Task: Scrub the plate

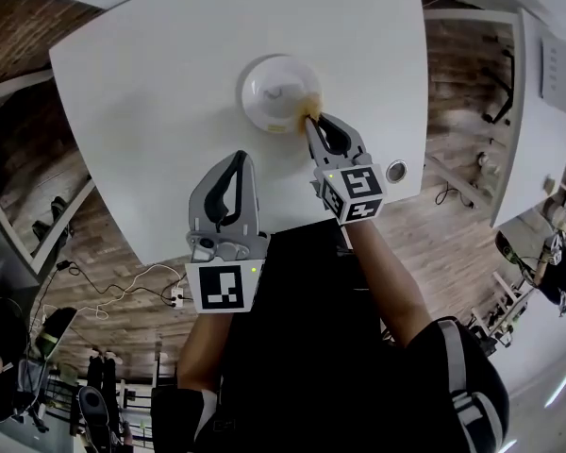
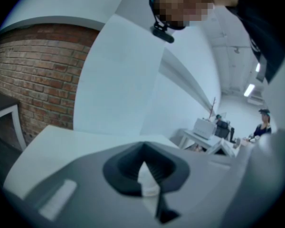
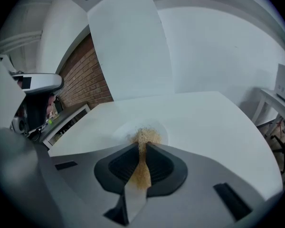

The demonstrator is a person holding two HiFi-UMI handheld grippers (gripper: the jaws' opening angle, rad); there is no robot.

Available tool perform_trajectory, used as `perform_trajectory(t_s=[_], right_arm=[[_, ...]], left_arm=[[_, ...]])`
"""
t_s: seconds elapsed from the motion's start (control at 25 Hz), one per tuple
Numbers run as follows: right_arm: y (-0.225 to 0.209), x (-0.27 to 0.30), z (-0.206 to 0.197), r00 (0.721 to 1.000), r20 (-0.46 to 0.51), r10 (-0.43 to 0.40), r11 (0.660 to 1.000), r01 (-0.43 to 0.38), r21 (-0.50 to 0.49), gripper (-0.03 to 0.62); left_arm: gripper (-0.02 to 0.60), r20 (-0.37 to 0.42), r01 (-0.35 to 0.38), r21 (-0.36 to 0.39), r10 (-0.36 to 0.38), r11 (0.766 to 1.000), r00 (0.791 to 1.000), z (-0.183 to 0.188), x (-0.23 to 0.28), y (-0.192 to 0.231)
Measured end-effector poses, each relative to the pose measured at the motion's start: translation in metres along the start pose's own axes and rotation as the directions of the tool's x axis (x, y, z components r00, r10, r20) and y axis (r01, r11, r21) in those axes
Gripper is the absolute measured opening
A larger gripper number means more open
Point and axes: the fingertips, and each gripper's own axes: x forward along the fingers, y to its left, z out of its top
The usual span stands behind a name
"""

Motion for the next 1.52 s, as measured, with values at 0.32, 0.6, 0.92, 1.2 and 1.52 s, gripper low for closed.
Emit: perform_trajectory(t_s=[0.32, 0.6, 0.92, 1.2, 1.52], right_arm=[[0.014, 0.009, 0.003, 0.999, -0.019, 0.032, 0.999, -0.033, -0.028, 0.041], [0.033, 0.019, 0.009, 0.997, -0.04, 0.067, 0.996, -0.069, -0.063, 0.041], [0.045, 0.025, 0.021, 0.996, -0.036, 0.085, 0.992, -0.088, -0.086, 0.041], [0.053, 0.036, 0.023, 0.994, -0.046, 0.101, 0.991, -0.105, -0.089, 0.041], [0.073, 0.052, 0.029, 0.989, -0.047, 0.139, 0.985, -0.142, -0.093, 0.041]], left_arm=[[0.0, 0.004, -0.03, -0.018, 0.03, 0.999, 1.0, -0.001, -0.006, 0.011], [0.0, 0.014, -0.053, -0.036, 0.054, 0.998, 0.998, 0.001, -0.013, 0.021], [0.001, 0.023, -0.071, -0.049, 0.072, 0.996, 0.997, 0.001, -0.021, 0.031], [0.002, 0.028, -0.079, -0.06, 0.08, 0.995, 0.996, 0.002, -0.024, 0.036], [0.0, 0.018, -0.087, -0.061, 0.089, 0.994, 0.996, -0.002, -0.028, 0.044]])
